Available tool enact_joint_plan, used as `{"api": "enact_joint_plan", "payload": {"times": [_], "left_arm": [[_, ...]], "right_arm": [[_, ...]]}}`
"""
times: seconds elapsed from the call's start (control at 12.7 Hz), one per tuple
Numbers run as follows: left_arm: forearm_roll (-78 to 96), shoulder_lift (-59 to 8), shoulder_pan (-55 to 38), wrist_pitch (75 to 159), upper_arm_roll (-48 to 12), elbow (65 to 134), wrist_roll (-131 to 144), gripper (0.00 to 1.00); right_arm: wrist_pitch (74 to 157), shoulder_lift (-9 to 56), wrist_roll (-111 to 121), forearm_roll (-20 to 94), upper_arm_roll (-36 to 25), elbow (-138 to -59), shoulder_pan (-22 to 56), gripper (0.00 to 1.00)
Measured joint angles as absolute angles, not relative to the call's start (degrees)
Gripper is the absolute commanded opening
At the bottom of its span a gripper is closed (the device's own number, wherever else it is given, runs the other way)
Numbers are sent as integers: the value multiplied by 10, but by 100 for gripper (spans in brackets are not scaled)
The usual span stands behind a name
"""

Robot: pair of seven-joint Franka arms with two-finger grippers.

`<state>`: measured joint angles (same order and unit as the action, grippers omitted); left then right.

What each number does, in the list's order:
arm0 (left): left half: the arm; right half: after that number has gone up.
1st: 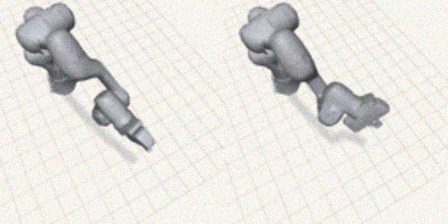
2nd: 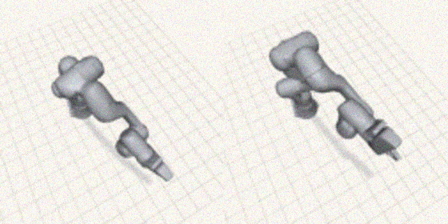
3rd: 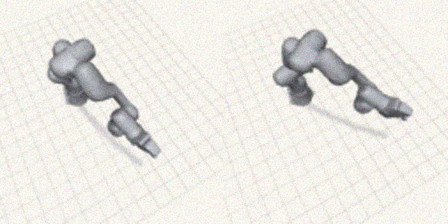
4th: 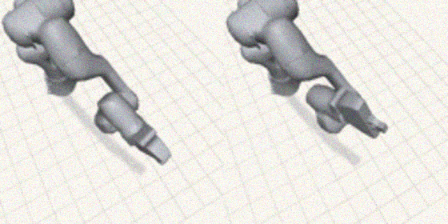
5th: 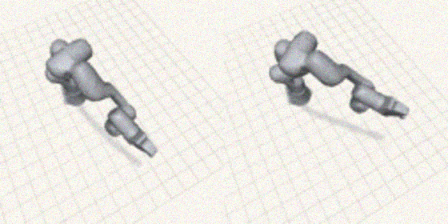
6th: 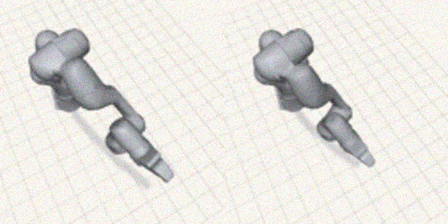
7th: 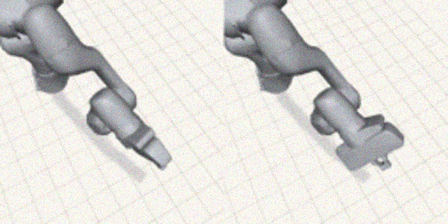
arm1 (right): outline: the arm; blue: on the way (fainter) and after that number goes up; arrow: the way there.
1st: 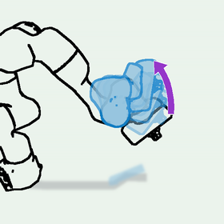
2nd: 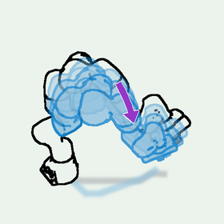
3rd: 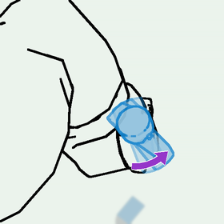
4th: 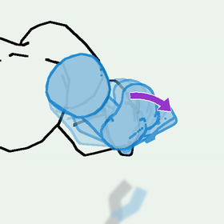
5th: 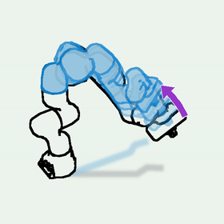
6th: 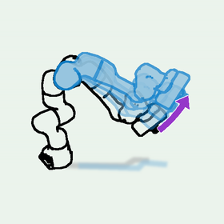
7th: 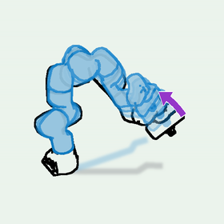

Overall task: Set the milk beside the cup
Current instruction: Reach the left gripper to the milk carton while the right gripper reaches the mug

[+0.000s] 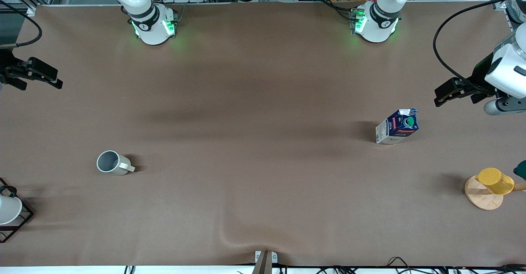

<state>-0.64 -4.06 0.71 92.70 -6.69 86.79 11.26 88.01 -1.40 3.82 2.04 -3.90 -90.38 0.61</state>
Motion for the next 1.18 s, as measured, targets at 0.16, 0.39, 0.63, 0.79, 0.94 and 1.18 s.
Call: {"api": "enact_joint_plan", "payload": {"times": [0.16, 0.39, 0.63, 0.79, 0.94, 1.18], "left_arm": [[-6, -41, 7, 927, -67, 868, 113, 100], [-6, -44, 8, 926, -66, 868, 112, 100], [-6, -75, 8, 925, -66, 875, 95, 100], [-6, -105, 10, 944, -66, 894, 92, 100], [-6, -117, 10, 992, -66, 936, 92, 100], [-9, -118, 10, 1043, -66, 992, 91, 100]], "right_arm": [[880, -14, 38, 20, -39, -904, 6, 100], [880, -14, 38, 20, -39, -904, 6, 100], [880, -13, 38, 20, -39, -904, 6, 100], [880, -12, 38, 20, -38, -904, 7, 100], [880, -7, 38, 21, -37, -904, 9, 100], [882, 40, 38, 25, -35, -906, 19, 100]]}}
